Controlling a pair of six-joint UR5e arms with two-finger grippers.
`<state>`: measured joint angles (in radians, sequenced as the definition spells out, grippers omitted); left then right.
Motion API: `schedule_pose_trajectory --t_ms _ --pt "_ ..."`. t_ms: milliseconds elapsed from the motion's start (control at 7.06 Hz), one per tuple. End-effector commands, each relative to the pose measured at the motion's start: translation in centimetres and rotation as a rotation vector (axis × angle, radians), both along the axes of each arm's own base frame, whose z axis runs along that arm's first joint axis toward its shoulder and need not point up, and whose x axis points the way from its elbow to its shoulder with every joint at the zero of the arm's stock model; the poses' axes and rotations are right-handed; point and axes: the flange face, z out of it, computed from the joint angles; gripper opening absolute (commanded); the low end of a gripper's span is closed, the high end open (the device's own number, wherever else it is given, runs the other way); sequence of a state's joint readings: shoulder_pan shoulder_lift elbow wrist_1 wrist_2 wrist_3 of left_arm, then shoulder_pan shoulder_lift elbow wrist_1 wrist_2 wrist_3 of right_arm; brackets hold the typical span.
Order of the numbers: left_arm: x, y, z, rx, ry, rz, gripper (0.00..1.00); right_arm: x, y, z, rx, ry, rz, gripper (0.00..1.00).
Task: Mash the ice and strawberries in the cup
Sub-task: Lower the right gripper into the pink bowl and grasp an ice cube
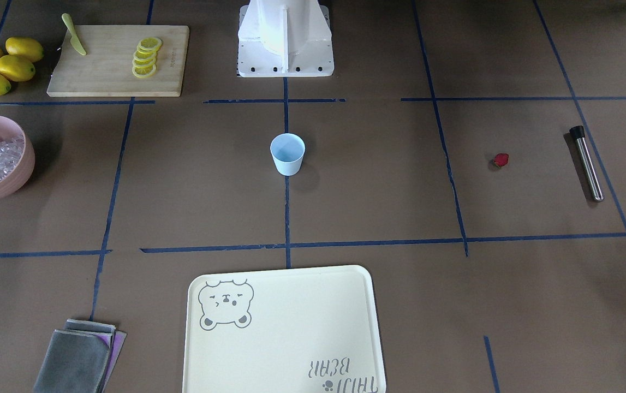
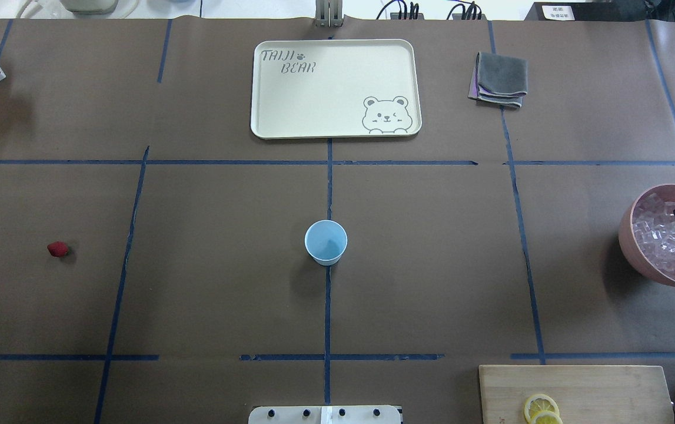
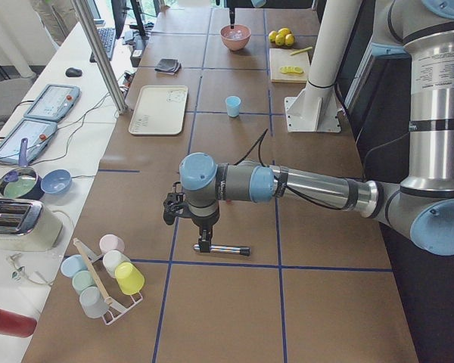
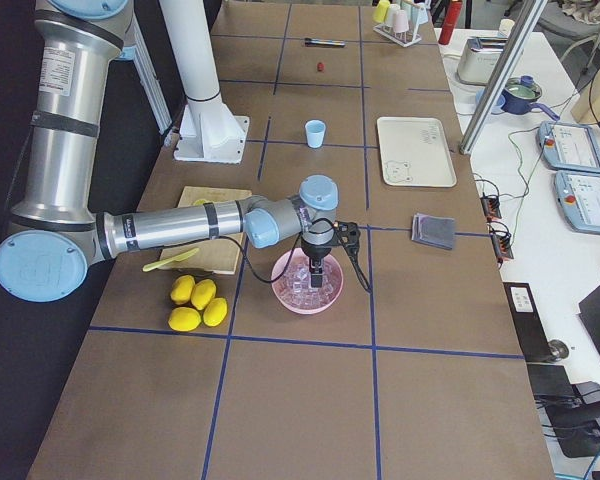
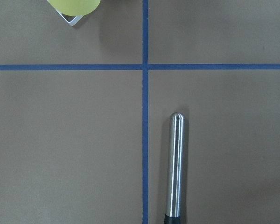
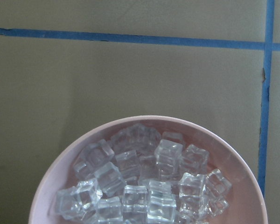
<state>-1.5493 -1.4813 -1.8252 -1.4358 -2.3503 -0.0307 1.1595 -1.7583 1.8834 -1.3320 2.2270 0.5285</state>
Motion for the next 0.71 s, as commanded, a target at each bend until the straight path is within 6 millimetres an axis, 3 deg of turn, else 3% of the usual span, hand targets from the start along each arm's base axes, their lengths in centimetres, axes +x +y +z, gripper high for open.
schedule_pose_trajectory --t_ms 0,567 --pt "0.0 0.1 -0.4 0.007 0.001 0.000 1.00 -1.2 0.0 0.6 -0.057 -0.002 0.039 0.96" --pt "0.0 0.1 -0.6 0.010 0.001 0.000 1.00 -3.5 -1.1 2.0 -0.075 0.011 0.006 0.94"
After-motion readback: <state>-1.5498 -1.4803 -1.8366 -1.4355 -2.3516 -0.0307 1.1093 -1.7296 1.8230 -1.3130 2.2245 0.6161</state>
